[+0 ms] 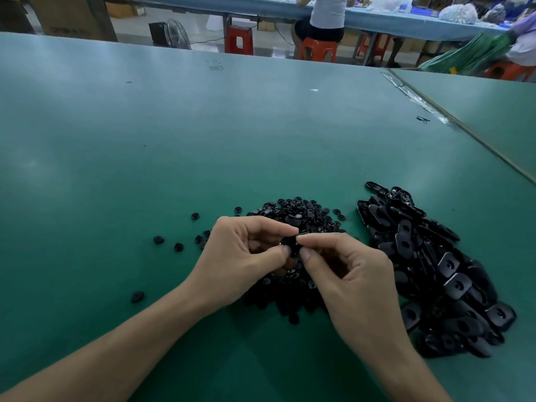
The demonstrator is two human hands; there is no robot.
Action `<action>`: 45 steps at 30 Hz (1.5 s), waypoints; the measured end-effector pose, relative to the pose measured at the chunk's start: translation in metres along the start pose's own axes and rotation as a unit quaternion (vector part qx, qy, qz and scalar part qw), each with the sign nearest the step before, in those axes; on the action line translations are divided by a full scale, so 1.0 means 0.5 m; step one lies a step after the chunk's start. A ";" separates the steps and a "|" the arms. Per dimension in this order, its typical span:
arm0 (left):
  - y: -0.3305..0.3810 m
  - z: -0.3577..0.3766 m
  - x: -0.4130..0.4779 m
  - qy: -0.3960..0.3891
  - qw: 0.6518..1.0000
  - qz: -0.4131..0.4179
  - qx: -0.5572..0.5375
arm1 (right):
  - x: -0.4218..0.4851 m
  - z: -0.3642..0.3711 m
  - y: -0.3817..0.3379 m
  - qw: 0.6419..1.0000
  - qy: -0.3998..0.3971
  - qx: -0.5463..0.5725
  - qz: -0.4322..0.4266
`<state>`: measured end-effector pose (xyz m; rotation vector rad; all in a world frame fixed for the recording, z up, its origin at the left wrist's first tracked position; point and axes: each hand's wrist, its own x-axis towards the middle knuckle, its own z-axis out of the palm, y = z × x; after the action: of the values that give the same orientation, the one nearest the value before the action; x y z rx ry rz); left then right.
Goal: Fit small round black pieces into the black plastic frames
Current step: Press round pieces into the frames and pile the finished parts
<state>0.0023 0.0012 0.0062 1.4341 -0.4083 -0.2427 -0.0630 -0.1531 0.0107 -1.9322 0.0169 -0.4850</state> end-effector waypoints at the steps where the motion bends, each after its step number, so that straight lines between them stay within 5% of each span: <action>1: 0.000 0.001 0.000 -0.002 1.000 0.001 0.001 | -0.001 0.002 -0.001 1.000 -0.002 0.001 0.000; 21: -0.007 0.003 -0.003 -0.014 0.996 0.028 0.078 | -0.003 0.001 -0.003 0.999 0.006 -0.040 -0.003; 30: -0.013 -0.003 -0.001 -0.013 0.996 0.049 0.072 | -0.008 0.006 -0.007 0.989 0.026 -0.122 -0.084; 45: -0.018 -0.007 -0.002 -0.028 0.996 0.046 0.067 | 0.015 -0.028 0.008 0.995 -0.060 0.050 0.063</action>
<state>0.0035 0.0035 -0.0033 1.5375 -0.5424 -0.1838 -0.0599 -0.1690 0.0143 -1.8461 0.0376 -0.2804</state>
